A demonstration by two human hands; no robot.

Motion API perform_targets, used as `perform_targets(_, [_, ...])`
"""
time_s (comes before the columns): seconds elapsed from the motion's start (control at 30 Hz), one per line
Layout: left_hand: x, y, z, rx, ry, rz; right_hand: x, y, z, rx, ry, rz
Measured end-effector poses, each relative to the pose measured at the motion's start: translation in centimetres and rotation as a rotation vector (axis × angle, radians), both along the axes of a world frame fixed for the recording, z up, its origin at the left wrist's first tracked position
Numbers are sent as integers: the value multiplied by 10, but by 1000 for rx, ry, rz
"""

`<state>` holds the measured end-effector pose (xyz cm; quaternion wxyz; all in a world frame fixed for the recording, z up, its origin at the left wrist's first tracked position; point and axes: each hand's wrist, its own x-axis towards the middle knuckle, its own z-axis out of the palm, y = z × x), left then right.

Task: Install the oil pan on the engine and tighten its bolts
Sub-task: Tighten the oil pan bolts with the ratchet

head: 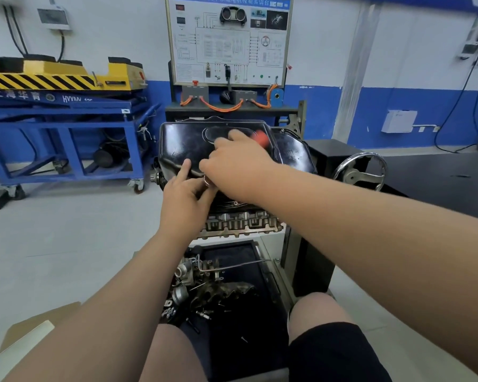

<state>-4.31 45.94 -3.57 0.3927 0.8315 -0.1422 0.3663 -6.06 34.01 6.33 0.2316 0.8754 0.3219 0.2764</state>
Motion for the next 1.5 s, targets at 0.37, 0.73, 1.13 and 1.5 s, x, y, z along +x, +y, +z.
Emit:
perform_targets(0.37, [5, 12, 4, 51, 105, 8, -2, 0, -3, -24, 7, 7])
perform_targets(0.73, [8, 14, 1, 99, 111, -18, -5, 1, -2, -17, 42, 1])
perform_targets(1.13, [10, 16, 2, 111, 126, -26, -4, 4, -2, -120, 2, -99])
perform_targets(1.5, [13, 15, -5, 176, 25, -43, -1, 1, -8, 49, 27, -95])
